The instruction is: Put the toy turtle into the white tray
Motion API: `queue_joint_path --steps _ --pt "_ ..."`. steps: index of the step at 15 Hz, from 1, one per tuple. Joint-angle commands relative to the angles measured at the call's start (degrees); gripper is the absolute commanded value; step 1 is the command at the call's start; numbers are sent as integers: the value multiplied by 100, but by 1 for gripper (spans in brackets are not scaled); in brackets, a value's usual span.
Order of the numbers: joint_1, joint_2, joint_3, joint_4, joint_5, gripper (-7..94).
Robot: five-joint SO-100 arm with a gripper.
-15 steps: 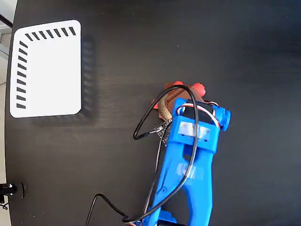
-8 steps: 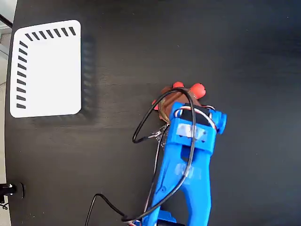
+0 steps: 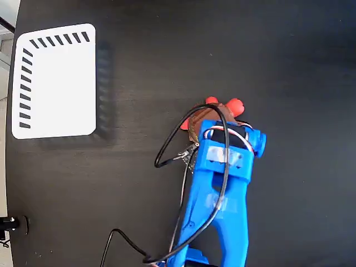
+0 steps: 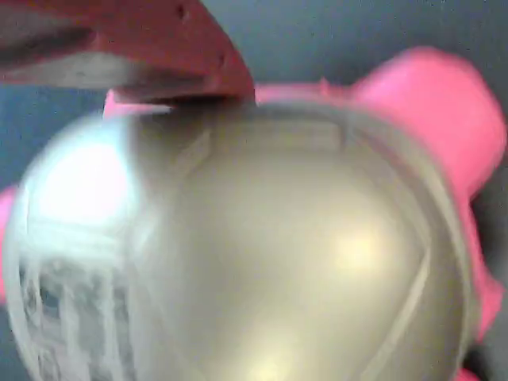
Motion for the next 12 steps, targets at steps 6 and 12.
queue_joint_path --steps 6,12 --pt "-246 589 -1011 1011 817 0" --pt "-1547 1011 -2856 2268 2250 0"
